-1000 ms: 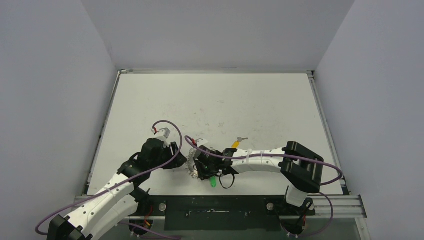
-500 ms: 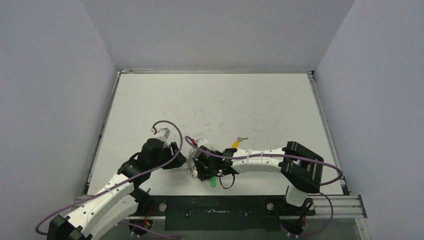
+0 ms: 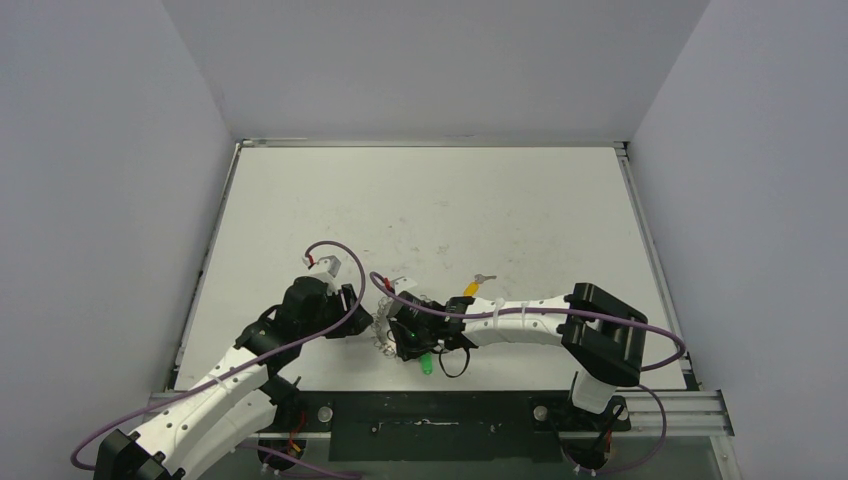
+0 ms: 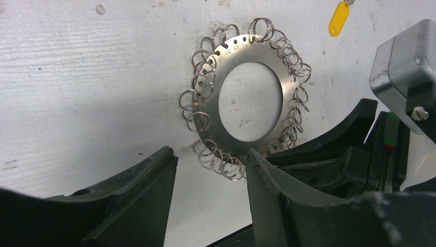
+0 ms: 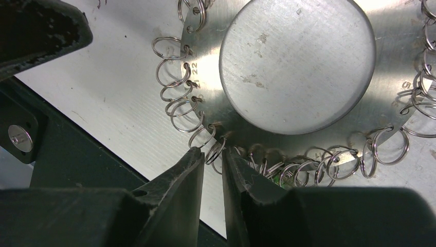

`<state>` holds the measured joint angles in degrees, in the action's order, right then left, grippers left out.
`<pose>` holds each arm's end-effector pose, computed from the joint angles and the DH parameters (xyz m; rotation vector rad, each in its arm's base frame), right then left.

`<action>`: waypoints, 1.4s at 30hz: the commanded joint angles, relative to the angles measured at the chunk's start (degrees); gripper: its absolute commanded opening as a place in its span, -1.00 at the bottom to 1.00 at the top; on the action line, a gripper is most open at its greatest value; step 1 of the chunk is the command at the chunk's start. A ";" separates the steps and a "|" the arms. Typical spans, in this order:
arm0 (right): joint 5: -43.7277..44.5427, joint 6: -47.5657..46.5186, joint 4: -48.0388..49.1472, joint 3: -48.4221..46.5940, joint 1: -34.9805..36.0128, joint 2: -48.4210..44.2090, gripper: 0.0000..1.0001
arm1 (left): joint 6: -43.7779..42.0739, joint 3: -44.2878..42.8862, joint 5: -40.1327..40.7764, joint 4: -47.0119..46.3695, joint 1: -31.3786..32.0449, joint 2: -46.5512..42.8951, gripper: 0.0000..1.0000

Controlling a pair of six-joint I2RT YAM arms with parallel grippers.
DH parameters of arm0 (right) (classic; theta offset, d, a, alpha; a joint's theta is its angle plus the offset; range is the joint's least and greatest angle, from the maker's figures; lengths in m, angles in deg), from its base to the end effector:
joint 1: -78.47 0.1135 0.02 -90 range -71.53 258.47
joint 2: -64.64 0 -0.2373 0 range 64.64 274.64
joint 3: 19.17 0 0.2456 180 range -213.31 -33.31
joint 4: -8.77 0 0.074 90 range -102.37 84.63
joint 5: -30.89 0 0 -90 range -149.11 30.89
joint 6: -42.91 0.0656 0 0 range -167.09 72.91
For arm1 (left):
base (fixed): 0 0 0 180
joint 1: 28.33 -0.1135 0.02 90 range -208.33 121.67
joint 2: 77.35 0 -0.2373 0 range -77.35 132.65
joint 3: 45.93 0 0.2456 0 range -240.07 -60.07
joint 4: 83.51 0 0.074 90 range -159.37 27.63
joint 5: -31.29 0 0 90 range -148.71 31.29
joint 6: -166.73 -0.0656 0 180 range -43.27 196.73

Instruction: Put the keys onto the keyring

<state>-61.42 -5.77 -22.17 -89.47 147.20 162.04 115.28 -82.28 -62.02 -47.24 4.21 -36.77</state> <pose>0.1220 0.3207 0.1185 -0.6728 2.6912 0.6830 0.1588 -0.1058 0.1592 -0.0931 2.3782 -0.6937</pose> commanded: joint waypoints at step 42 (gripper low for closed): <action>3.89 -52.48 7.56 15.07 -0.75 -47.38 -1.00 | -22.63 6.83 -19.14 -41.57 1.95 -9.34 -0.09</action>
<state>-55.28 -48.28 -23.02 -77.61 147.11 119.16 98.45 -79.47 -73.41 -70.14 5.04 -45.30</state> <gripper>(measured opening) 0.034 0.457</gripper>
